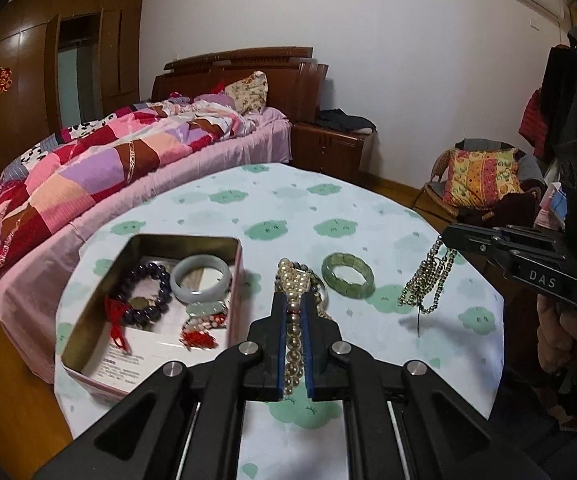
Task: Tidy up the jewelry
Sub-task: 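Grasp the pearl necklace with the left tool while the right tool grasps the gold bead chain, then carry the pearl necklace and gold chain with both tools over the tin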
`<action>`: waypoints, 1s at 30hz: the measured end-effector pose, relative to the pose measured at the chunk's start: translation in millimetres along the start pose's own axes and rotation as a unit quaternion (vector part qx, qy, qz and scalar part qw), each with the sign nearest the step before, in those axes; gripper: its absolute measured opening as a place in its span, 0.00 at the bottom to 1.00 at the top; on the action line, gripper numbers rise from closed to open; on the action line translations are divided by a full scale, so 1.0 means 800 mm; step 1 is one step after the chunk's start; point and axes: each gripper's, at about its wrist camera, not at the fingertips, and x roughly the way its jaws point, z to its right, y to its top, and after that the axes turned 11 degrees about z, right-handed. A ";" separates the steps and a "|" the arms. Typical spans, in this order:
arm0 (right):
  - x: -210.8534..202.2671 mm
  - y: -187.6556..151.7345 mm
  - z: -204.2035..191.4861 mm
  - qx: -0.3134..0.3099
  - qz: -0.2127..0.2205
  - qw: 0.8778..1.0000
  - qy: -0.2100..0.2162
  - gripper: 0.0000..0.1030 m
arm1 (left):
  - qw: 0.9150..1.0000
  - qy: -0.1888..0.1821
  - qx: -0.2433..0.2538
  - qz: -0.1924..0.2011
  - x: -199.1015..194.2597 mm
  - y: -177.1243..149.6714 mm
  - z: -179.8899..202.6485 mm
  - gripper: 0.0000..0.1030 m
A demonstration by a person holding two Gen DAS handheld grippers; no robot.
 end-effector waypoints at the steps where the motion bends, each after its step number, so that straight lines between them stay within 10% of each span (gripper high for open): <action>1: 0.001 0.002 -0.001 0.001 0.001 1.000 0.002 0.07 | 1.000 0.002 0.001 0.003 -0.001 0.002 -0.002 0.05; 30: 0.038 0.057 -0.069 -0.043 0.035 0.997 0.062 0.07 | 0.996 0.076 -0.035 0.014 -0.009 0.020 -0.091 0.05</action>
